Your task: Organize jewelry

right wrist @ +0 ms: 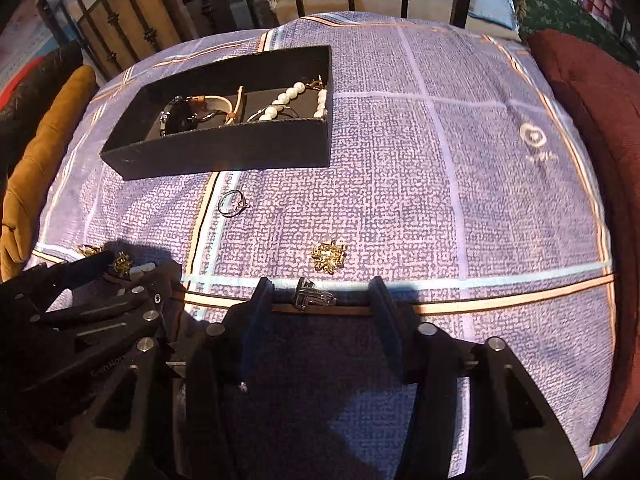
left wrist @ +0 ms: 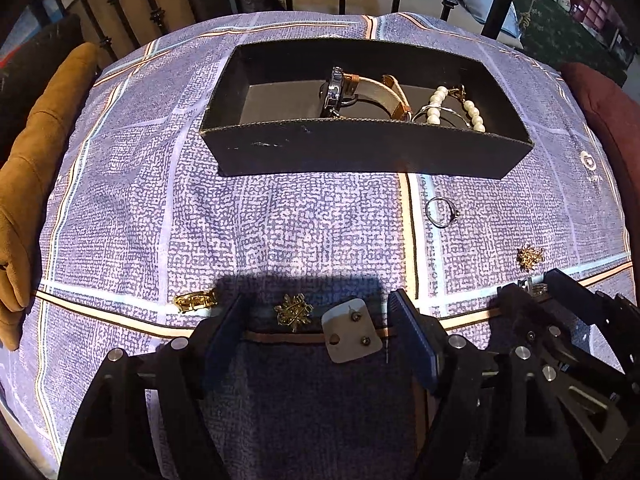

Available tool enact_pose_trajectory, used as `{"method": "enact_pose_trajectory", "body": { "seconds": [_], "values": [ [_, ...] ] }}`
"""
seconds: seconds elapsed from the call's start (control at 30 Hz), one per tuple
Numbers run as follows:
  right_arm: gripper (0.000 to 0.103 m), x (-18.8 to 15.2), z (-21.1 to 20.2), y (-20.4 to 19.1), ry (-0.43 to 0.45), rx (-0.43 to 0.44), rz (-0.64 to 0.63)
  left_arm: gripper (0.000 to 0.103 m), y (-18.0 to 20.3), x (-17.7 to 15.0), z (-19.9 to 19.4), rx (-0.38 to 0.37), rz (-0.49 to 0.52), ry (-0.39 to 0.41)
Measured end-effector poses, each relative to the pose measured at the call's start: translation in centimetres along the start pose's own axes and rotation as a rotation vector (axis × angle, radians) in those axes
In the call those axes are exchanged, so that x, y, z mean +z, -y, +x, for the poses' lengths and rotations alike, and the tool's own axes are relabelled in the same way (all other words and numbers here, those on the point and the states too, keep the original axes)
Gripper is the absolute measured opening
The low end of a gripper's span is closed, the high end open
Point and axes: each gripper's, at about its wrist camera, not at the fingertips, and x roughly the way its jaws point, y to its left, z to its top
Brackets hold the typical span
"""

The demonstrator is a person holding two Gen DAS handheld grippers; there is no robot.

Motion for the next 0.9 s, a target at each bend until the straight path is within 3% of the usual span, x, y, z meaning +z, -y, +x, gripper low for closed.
{"method": "enact_pose_trajectory", "body": {
  "seconds": [0.03,0.07,0.13,0.17,0.23,0.5,0.9],
  "values": [
    [0.027,0.0,0.0,-0.1,-0.002,0.004,-0.013,0.062,-0.1,-0.2,-0.1,0.0,-0.001,0.008],
    [0.022,0.0,-0.2,-0.1,-0.003,0.014,-0.016,0.057,-0.2,-0.4,-0.4,-0.005,-0.003,0.012],
    [0.022,0.1,-0.6,0.3,-0.004,0.045,0.009,0.024,-0.9,-0.6,-0.9,-0.004,-0.023,0.013],
    [0.022,0.1,-1.0,0.4,-0.001,0.054,0.018,0.018,-1.5,-0.7,-1.1,-0.017,-0.036,0.004],
    [0.022,0.1,-1.6,0.5,0.008,0.058,0.024,0.018,-2.9,-0.7,-1.6,-0.074,-0.073,-0.017],
    [0.022,0.6,-3.7,0.2,0.034,0.1,0.048,0.018,-5.4,-0.6,-4.5,-0.087,-0.104,0.002],
    [0.022,4.0,-6.2,-1.1,0.108,0.138,0.036,0.018,-4.1,3.5,-6.9,-0.1,-0.052,0.052]
  ]
}}
